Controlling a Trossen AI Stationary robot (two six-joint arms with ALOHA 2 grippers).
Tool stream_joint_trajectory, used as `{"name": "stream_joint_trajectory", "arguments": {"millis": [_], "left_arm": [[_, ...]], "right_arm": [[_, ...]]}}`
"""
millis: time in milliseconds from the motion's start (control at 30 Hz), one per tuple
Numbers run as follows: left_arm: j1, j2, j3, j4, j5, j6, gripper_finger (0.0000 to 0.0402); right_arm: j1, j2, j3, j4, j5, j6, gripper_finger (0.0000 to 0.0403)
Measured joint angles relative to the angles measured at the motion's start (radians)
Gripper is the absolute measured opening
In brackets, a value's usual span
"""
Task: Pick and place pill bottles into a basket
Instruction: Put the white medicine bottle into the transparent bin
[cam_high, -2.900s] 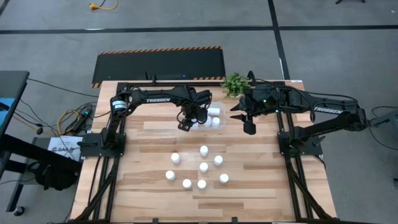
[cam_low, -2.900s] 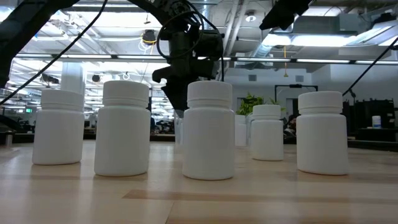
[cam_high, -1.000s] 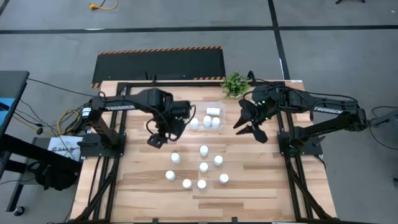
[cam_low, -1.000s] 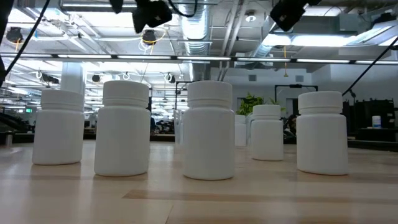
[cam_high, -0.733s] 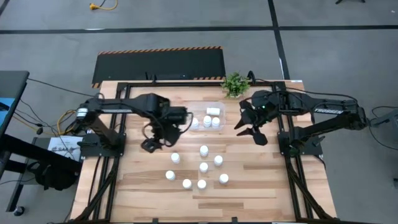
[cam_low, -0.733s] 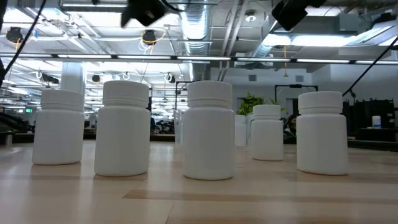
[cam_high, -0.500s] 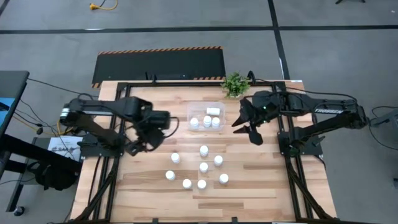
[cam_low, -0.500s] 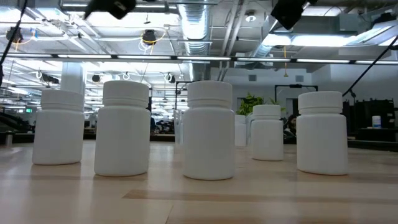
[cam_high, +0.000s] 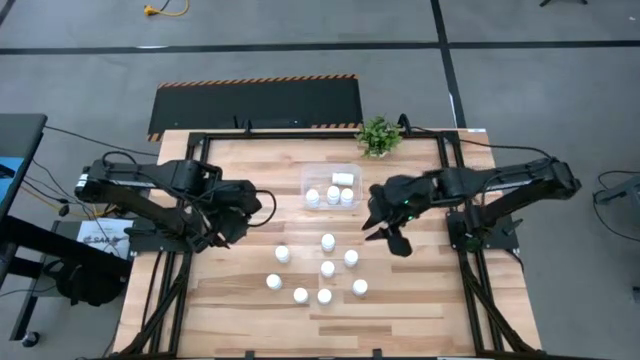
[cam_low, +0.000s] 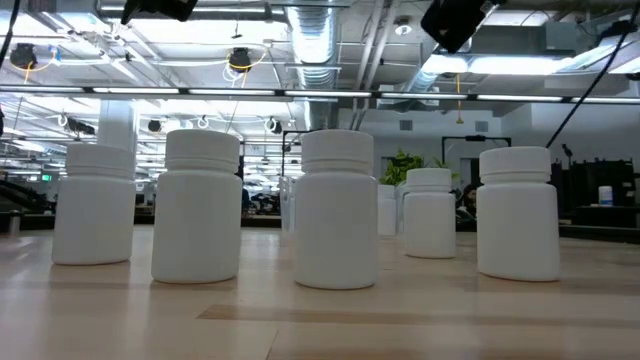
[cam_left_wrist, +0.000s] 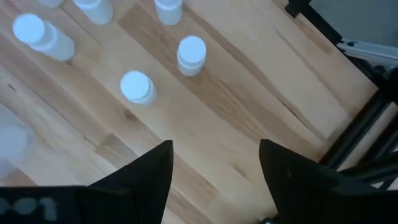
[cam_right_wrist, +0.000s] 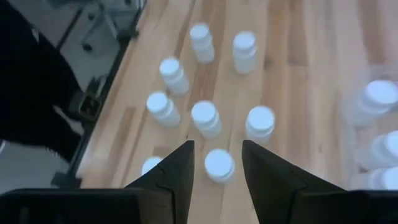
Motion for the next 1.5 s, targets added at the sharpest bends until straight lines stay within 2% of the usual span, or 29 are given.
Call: {"name": "stream_joint_trajectory", "arguments": {"millis": [233,467,600,1100,1500], "left_arm": [[0.000,0.034,0.000,0.087,0.007,0.011,0.0226],[0.001,0.099,0.000,0.177,0.003,0.075,0.0226],[0.001,0.165,0.000,0.200,-0.076,0.123,0.0226],[0.003,0.429,0.000,0.261,-0.114,0.155,0.0226],[0.003,0.452,0.000,0.333,-0.115,0.165,0.0226]], "right_arm": [[0.035,0.084,0.000,0.003,0.000,-0.035,0.0127],[0.046,0.089,-0.001,0.006,0.000,-0.090,0.0127],[0.045,0.072,0.000,0.008,0.000,-0.134,0.0127],[0.052,0.064,-0.001,-0.007,0.000,-0.170,0.0127],[0.052,0.064,-0.001,-0.010,0.000,-0.169,0.0127]]}}
